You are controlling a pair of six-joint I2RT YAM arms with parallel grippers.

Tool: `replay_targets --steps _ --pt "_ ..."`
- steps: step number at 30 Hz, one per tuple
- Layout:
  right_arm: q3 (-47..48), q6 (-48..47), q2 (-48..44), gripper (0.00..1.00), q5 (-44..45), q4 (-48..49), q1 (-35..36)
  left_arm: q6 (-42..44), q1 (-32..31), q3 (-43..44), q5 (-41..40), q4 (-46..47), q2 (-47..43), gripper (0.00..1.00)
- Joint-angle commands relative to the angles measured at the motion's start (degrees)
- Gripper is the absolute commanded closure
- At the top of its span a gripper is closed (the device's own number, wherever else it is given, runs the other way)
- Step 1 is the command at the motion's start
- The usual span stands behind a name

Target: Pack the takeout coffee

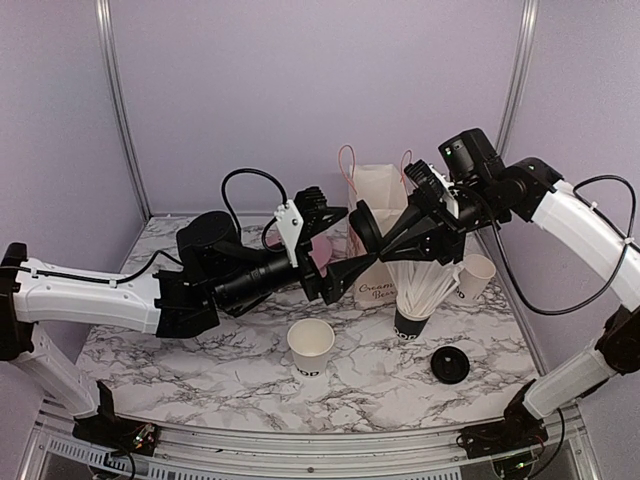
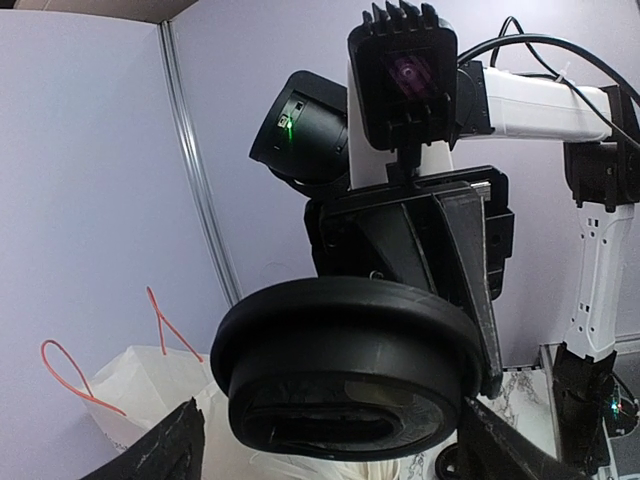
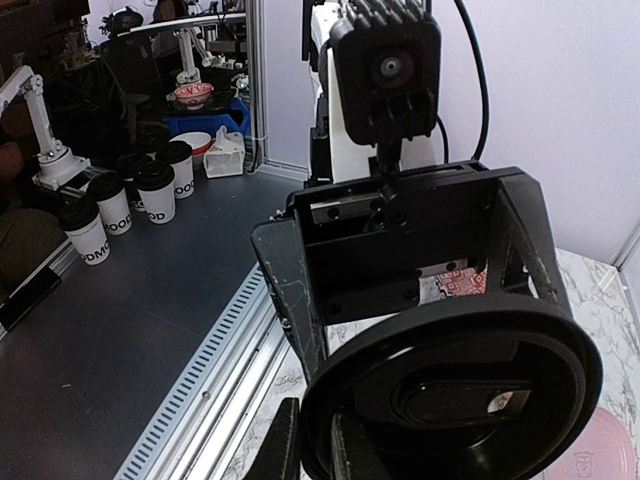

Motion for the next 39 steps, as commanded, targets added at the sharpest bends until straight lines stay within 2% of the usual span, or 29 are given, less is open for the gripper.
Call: replay_targets --steps 1,9,13,17,21,27,30,34,39 --pt "1.87 -0.21 -0.09 0.90 -0.39 -0.51 0.69 -1.66 0.47 1.71 3.98 2.92 0.76 0.14" --pt "1.09 -0.10 -0.26 0.90 -0.10 -0.16 0.73 -2.68 0.71 2.58 5.28 2.76 1.90 0.25" --pt "0.63 0.02 -0.57 0.89 1.06 0.14 0.73 -3.40 1.02 2.60 5.45 2.55 1.93 0.27" --pt "-0.84 0.93 -1.77 0.67 6.84 1.40 0.66 -3.93 1.00 3.04 3.49 -2.31 -0.26 0.28" --pt "-4.99 1.72 -4.88 0.50 14.72 3.84 0.42 -4.52 1.04 4.65 1.46 -17.01 -4.88 0.29" --pt "-15.73 3.12 -7.07 0.36 22.44 9.72 0.40 -5.94 1.01 9.81 -2.71 -49.11 -9.19 0.30" --pt "-20.60 3.48 -6.65 0.35 26.10 13.79 0.96 -7.06 1.00 13.04 -2.34 -62.23 -8.80 0.30" --pt "-25.86 5.66 -5.18 0.36 25.01 20.83 1.07 -8.22 1.00 18.39 -3.20 -76.19 -6.54 0.32" --pt "-27.46 9.28 -1.23 0.38 23.18 24.99 1.65 -9.11 1.00 23.58 -5.76 -87.62 -3.93 0.32"
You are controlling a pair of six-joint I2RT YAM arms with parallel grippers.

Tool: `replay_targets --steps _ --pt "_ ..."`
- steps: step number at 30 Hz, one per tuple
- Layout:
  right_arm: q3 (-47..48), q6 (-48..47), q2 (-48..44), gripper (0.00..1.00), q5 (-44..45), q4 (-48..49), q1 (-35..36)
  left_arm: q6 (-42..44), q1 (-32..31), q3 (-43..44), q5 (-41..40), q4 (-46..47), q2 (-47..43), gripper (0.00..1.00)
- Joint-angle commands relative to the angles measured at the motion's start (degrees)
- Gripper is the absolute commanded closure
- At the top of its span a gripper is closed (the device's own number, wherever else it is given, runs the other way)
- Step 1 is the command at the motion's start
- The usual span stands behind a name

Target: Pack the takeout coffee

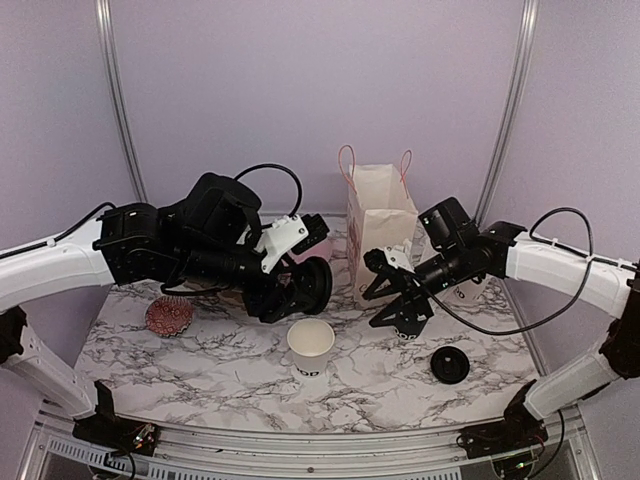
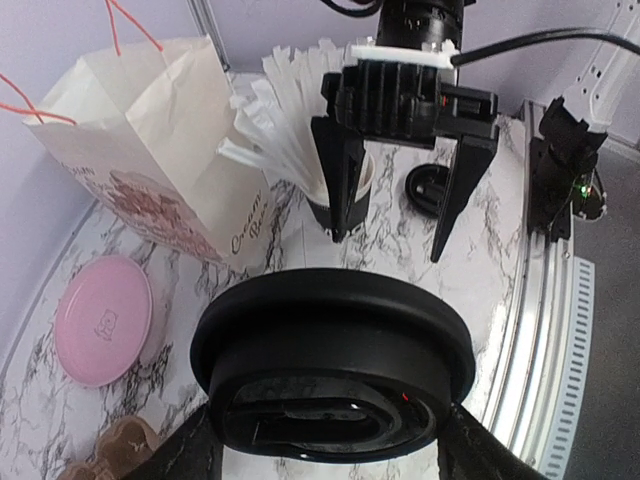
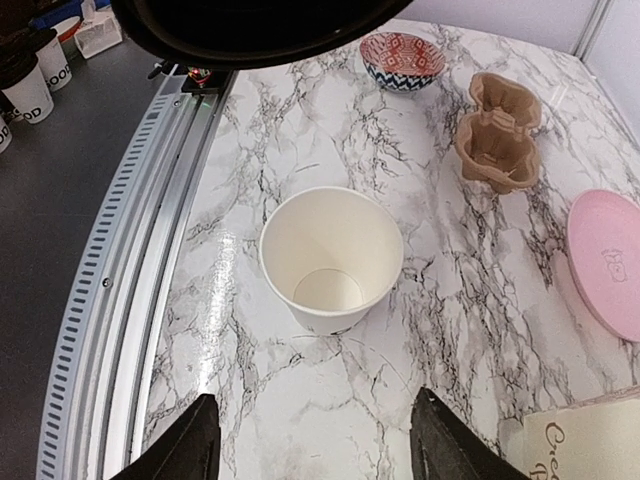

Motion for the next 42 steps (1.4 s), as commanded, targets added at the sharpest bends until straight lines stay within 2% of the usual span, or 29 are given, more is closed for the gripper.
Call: replay_targets --steps 1,5,10,19,42 --pt "-0.42 3.47 2.28 0.38 -0.18 7.21 1.42 -1.31 0.07 3.67 -2.80 -16.65 1.98 0.33" --pt "-2.08 3.83 3.22 0.39 0.65 9.33 2.62 -0.65 0.06 5.29 -1.90 -20.36 4.64 0.32" --pt "-5.52 2.26 4.11 0.40 -4.22 10.79 2.66 1.07 0.10 9.52 -3.38 -24.37 9.78 0.31" --pt "-7.22 3.53 4.11 0.41 -1.12 13.67 2.61 2.95 0.10 13.42 -3.52 -26.12 16.87 0.29" --pt "-7.32 1.90 4.29 0.41 0.18 12.75 2.68 4.50 0.53 15.44 -2.71 -27.31 22.19 0.26"
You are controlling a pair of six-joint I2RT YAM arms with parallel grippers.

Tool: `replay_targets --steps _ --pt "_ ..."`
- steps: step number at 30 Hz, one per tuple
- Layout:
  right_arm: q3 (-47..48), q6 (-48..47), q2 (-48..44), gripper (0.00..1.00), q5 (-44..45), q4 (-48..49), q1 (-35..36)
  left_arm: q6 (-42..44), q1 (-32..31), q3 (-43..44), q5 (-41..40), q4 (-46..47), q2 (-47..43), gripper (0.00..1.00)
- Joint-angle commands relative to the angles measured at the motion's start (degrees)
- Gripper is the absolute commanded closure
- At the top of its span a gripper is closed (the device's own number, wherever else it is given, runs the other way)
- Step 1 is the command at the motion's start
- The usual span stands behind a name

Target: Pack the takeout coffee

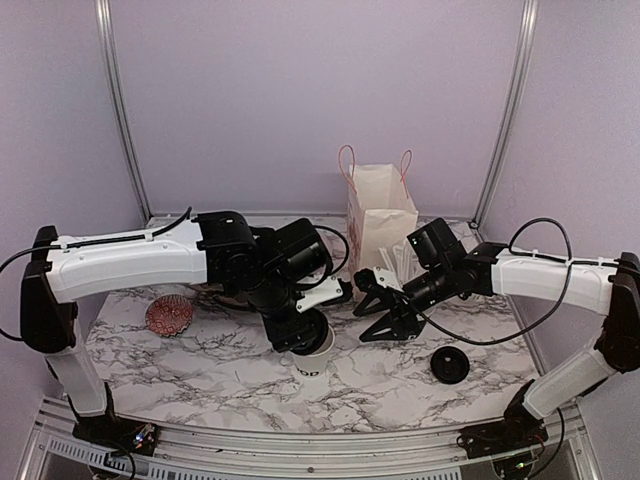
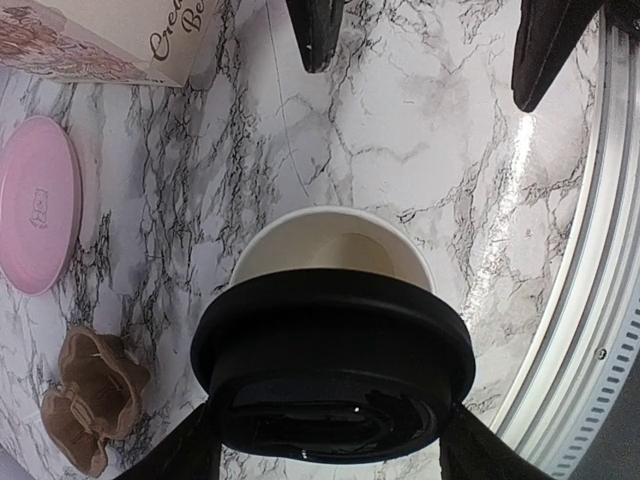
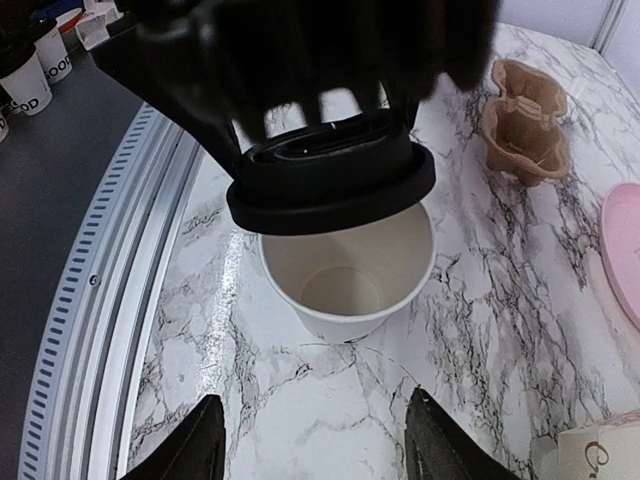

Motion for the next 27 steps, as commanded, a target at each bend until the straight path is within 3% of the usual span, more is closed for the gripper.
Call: replay_targets --steps 1,22,27 --pt "0.16 -0.59 0.40 0.41 0.63 0.23 0.48 1.30 0.58 2.07 0.49 -2.11 1.23 0.26" --pt "0.10 -1.38 0.18 0.41 1.13 -0.65 0.49 2.15 1.22 4.91 2.45 -2.67 5.25 0.25" --pt "0.10 -1.39 -0.12 0.41 1.09 -0.83 0.43 2.11 1.22 5.61 2.16 -2.71 6.34 0.20"
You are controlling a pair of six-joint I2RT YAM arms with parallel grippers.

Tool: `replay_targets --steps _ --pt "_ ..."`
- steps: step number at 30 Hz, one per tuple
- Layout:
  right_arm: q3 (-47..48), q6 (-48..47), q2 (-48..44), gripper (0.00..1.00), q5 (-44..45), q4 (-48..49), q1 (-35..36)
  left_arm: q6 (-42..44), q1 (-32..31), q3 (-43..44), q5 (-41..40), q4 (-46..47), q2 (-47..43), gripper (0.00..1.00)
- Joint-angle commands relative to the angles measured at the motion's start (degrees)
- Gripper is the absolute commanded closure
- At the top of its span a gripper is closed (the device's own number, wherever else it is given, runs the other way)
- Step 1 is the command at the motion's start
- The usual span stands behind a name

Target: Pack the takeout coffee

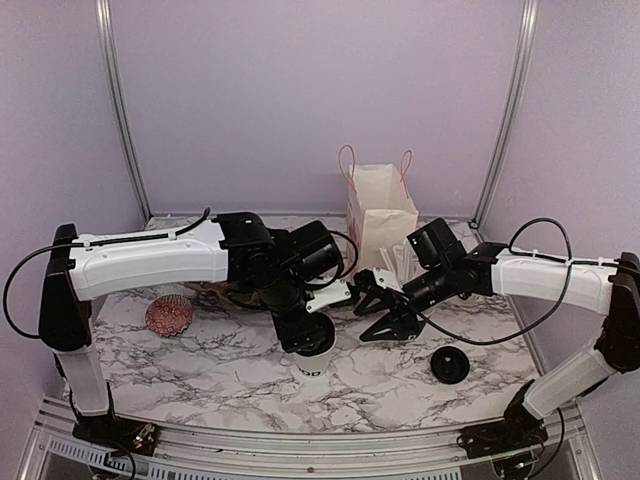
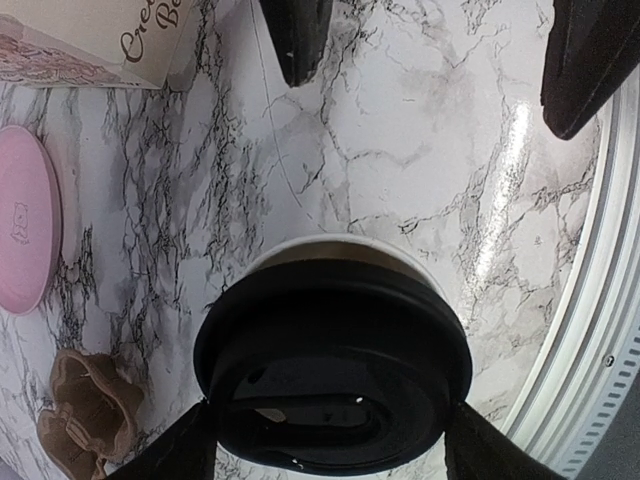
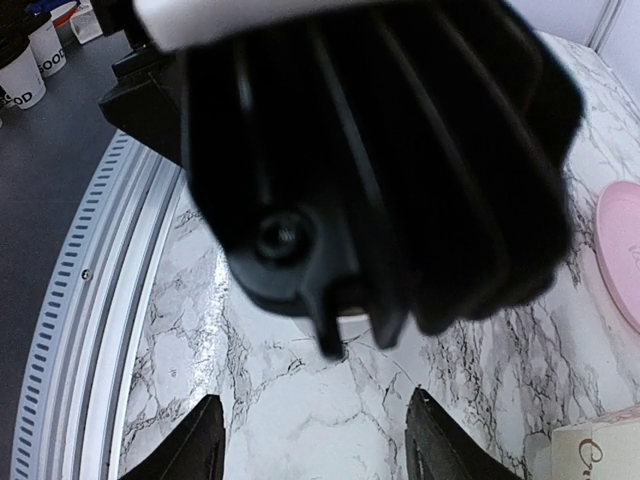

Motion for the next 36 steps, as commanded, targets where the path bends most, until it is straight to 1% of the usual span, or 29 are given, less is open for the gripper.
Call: replay_targets --steps 1,9,13,15,18,22,24,26,28,32,36 --pt "0.10 -0.49 -0.17 0.41 0.02 -0.78 0.46 0.28 0.30 1.80 0.32 -1.48 1.23 0.19" --pt "0.72 0.04 -0.20 0.40 0.63 -1.40 0.45 0.10 0.13 1.86 -0.86 -1.72 -0.09 0.15" --pt "4.40 3.49 -0.17 0.39 0.54 -3.28 0.48 -1.61 0.17 -0.91 -3.97 -2.07 -6.41 0.13" --pt "7.66 5.96 0.65 0.39 1.27 -4.68 0.56 -3.50 0.53 -2.98 -4.05 -1.52 -9.57 0.13" --pt "12.01 12.10 4.34 0.41 4.58 -6.70 0.73 -8.72 2.27 -5.85 -3.55 0.94 -12.15 0.14" --pt "17.13 16.72 11.29 0.46 3.89 -13.50 1.31 -19.77 5.28 -13.14 -4.68 9.08 -15.32 0.17" --pt "17.14 18.59 12.65 0.48 3.01 -14.00 1.65 -27.42 7.53 -17.03 -4.09 13.21 -17.33 0.19" --pt "14.99 21.22 12.33 0.48 2.75 -11.63 1.85 -32.08 8.53 -21.42 -1.24 19.08 -20.01 0.21" --pt "14.32 21.71 12.42 0.46 3.81 -11.36 2.16 -34.73 8.64 -25.40 2.29 23.94 -22.30 0.22" --pt "14.67 23.29 13.56 0.45 1.07 -11.52 2.18 -39.99 8.65 -29.93 6.42 30.19 -23.52 0.24" --pt "15.06 24.71 15.29 0.47 -1.70 -11.29 2.22 -44.25 9.06 -32.08 7.45 33.30 -22.25 0.28"
